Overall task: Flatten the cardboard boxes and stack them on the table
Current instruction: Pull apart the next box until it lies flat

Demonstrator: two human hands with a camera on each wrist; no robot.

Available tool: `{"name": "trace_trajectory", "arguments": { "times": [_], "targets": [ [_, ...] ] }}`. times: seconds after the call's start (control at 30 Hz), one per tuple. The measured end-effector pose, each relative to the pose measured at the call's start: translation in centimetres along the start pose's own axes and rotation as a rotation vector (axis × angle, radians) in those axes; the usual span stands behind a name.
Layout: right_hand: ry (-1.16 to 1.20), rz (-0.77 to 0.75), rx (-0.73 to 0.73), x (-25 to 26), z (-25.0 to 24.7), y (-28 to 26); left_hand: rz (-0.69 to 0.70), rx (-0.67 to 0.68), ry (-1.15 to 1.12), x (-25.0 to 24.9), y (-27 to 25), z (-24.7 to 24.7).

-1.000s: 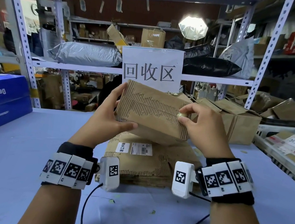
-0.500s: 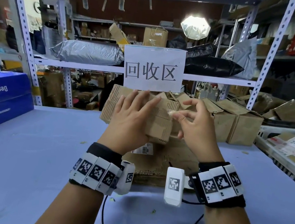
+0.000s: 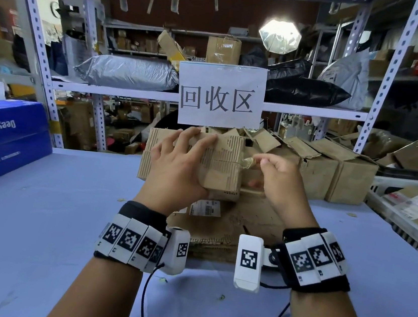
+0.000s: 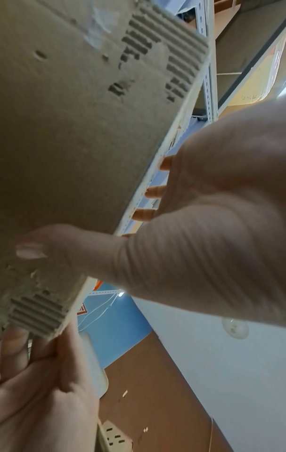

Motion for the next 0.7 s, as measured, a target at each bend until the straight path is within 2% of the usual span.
{"name": "trace_trajectory", "arguments": {
  "times": [0.13,0.37,0.63,0.7],
  "targets": [
    [-0.051,-0.027,0.081,-0.35,0.85,-0.19,0.009,-0.007,0.007,-0.3,-0.11,0.15],
    [-0.027,-0.086,0.003,-0.12,0.76,-0.44,0.012,-0.015,-0.001,-0.21,-0.15,0.03],
    [0.267,0.02,0.0,-0.52,1.07,-0.81,-0.001,-0.012,0.003,0.05,-0.12,-0.12],
    [0.25,0.035,0.006,-0.71,0.99,-0.62,-0.006,-0.03,-0.006,-0.01,-0.21,-0.21]
  ]
}}
Point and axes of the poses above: each hand's wrist, its own y-axis towards the middle knuckle, its own z-axis out of the palm, x = y × z, the point moved 8 cm from there along y, towards the middle knuckle, and after that the axes turned 2 degrees about -x, right-handed, at the moved point
